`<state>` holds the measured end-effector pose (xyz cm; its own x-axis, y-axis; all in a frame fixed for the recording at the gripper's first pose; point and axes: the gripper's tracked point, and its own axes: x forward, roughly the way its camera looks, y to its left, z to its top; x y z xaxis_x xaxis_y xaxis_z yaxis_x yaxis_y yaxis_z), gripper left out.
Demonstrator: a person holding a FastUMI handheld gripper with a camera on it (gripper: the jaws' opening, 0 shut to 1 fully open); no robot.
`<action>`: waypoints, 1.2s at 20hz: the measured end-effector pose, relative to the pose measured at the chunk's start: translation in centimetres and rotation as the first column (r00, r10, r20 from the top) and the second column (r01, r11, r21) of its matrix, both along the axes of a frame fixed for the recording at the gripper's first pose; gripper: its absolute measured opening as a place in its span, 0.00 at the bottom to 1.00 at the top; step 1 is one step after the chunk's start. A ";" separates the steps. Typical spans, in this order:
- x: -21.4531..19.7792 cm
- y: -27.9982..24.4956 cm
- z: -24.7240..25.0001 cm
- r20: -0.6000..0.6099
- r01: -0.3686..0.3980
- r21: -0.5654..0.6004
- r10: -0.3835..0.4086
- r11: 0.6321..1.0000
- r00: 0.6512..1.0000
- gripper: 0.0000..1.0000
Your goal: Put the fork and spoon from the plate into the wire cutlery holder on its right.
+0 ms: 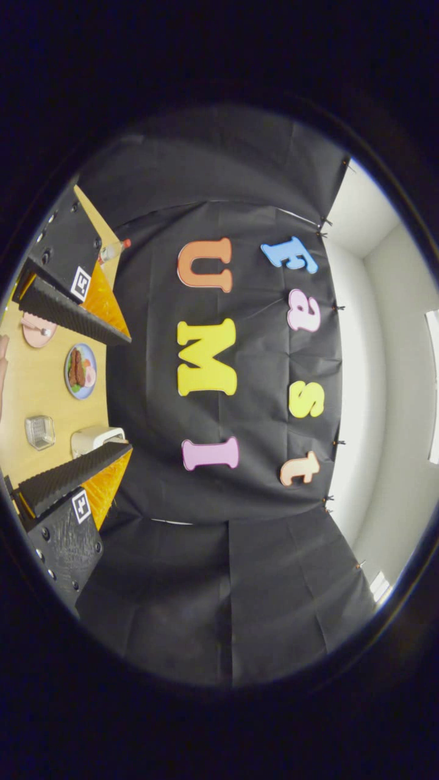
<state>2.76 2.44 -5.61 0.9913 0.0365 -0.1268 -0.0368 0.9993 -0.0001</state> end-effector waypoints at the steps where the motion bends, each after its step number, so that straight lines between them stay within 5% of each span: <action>1: 0.4 0.6 -0.8 -0.017 -0.008 -0.002 0.008 1.000 1.000 0.95; 12: 5.1 9.6 -17.4 -0.308 -0.114 -0.030 0.099 0.993 0.946 0.95; 24: 5.1 17.4 -38.8 -0.661 -0.184 -0.069 0.093 0.981 0.744 0.95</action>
<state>7.85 19.88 -44.40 0.6496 0.1059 -0.7529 -0.2110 0.9765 -0.0448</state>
